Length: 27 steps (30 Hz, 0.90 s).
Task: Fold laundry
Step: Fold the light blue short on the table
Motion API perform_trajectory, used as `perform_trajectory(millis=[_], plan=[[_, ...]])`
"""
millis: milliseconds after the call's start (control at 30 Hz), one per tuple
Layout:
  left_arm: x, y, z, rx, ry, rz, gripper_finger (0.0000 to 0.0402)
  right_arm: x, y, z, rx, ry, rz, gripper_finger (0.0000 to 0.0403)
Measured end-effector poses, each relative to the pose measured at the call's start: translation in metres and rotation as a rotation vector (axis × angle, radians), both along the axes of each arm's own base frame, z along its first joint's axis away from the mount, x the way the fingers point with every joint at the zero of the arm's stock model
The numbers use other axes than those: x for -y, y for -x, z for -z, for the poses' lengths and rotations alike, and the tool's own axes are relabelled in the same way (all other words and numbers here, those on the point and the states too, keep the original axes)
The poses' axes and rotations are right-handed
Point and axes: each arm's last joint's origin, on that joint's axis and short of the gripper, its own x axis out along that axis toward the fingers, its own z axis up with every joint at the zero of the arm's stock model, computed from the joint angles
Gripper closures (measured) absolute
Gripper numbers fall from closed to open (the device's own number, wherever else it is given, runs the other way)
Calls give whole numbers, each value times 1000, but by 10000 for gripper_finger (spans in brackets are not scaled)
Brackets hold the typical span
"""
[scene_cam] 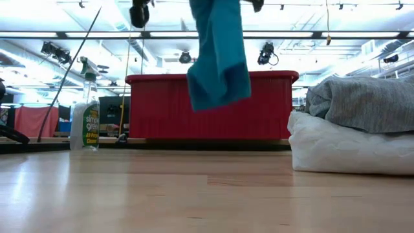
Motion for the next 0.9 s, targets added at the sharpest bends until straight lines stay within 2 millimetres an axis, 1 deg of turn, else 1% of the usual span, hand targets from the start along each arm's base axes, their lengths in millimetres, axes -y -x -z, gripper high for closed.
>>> perform_trajectory(millis=[100,167,233,300,400,500,600,700,800,900], plan=[[-1,6,3,-53,-102,-52,257,3,11,-12,61,8,-2,383],[-2,4,4,-68,-153,-94,251,5,16,-19,99,9,-18,383],[-3,-3,5,-57,-191,-109,241,6,16,-21,125,4,-56,383],[-5,-12,8,-48,-217,-106,228,7,14,-20,124,-6,-95,383],[-6,-29,16,-53,-242,-98,195,6,9,-16,119,-19,-161,383],[-9,-41,24,-54,-270,-96,148,7,6,-14,113,-28,-183,383],[-10,-48,23,-7,-327,-101,103,7,3,-11,100,-71,-175,383],[-12,-50,17,49,-401,-128,74,10,0,-7,84,-117,-174,383],[-14,-49,9,119,-470,-167,69,12,-4,-1,57,-155,-191,383],[-14,-48,6,150,-532,-157,89,13,-10,7,25,-167,-190,383]])
